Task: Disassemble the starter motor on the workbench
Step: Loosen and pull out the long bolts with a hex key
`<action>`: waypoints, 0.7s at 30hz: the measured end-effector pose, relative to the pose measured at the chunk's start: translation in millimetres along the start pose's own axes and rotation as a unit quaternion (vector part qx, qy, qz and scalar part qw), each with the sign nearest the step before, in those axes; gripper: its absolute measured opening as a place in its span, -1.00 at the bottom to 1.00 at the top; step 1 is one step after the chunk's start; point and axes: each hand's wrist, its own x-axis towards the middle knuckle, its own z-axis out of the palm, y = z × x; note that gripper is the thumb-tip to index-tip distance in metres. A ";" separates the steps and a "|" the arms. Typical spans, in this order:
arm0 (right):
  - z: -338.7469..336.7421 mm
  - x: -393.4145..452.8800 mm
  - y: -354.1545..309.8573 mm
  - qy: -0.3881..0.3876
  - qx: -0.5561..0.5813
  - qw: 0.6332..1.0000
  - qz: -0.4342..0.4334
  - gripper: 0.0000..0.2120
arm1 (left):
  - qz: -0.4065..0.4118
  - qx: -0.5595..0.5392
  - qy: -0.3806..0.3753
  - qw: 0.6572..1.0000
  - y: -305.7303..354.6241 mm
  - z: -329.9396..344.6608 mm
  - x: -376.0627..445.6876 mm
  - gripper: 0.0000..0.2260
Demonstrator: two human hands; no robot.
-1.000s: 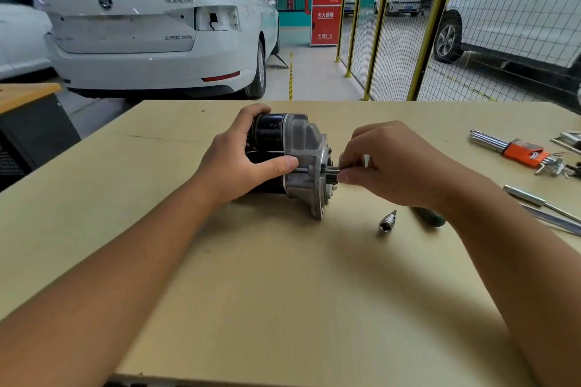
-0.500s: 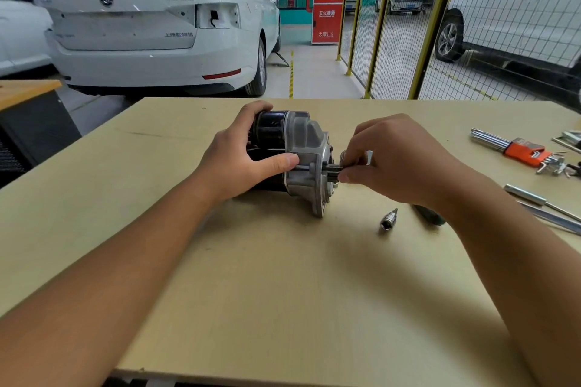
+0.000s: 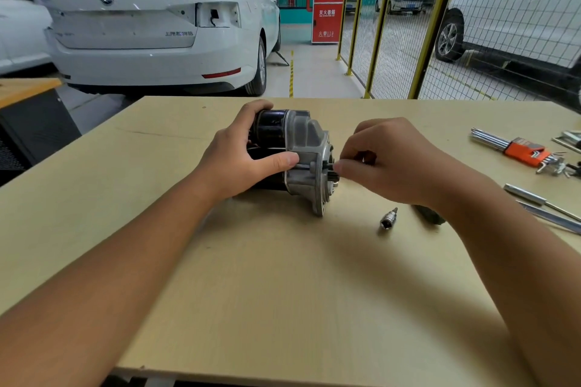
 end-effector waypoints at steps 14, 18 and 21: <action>-1.3 -0.6 -3.4 -0.004 -0.028 0.999 0.020 -0.88 | 0.000 -0.001 -0.008 1.000 -0.4 -1.0 0.0 -0.25; -2.1 -0.2 -3.4 -0.003 -0.043 0.999 0.029 -0.86 | 0.002 0.001 -0.010 1.000 0.2 -1.5 -0.4 -0.24; -1.9 0.3 -2.3 -0.014 -0.035 0.999 0.035 -0.85 | 0.003 0.005 -0.010 1.000 0.4 -1.5 -0.4 -0.24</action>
